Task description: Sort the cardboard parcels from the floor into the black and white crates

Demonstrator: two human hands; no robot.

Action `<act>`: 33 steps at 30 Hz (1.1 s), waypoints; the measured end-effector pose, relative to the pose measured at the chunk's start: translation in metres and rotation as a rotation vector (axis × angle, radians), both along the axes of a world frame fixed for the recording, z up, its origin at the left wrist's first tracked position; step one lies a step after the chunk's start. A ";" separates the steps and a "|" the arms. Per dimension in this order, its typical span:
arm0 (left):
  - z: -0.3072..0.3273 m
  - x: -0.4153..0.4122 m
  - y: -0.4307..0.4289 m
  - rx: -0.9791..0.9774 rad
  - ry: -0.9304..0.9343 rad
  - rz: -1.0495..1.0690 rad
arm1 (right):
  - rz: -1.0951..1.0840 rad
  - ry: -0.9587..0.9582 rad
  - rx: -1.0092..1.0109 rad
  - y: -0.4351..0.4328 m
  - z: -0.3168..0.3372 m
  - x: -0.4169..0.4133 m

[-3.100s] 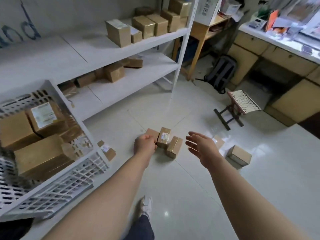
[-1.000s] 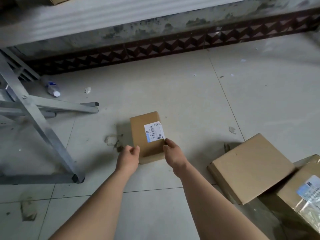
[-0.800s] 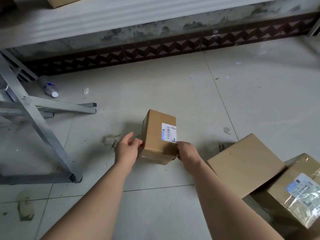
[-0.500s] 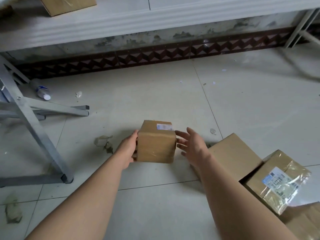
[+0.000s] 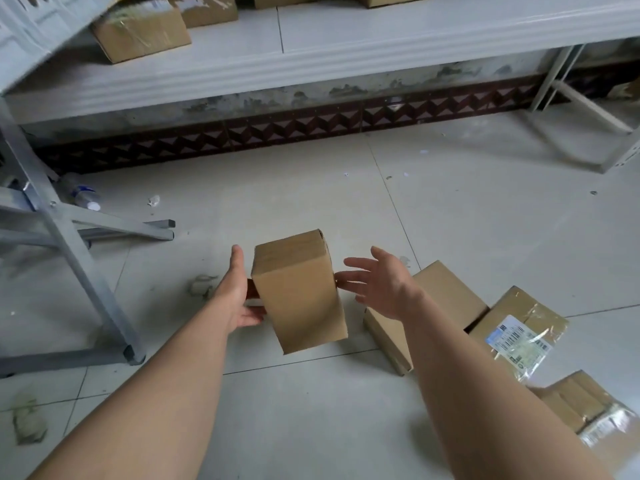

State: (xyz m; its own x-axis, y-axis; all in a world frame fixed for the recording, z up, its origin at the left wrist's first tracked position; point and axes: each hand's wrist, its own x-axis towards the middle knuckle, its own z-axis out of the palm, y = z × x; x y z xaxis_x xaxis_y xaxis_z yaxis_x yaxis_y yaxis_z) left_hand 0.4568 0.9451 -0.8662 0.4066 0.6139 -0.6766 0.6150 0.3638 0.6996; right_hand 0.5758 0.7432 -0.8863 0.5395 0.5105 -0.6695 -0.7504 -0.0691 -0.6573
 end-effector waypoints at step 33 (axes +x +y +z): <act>-0.086 0.091 -0.154 0.067 -0.041 -0.858 | -0.385 -0.026 -0.539 -0.122 -0.026 0.026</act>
State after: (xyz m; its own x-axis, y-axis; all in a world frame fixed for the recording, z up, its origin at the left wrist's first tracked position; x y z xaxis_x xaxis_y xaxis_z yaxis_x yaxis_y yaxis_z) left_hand 0.5478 0.7915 -0.9522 0.7717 0.1208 -0.6244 0.6318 -0.2580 0.7310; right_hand 0.6023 0.6212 -0.9123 0.6356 -0.1247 -0.7619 -0.7719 -0.1230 -0.6238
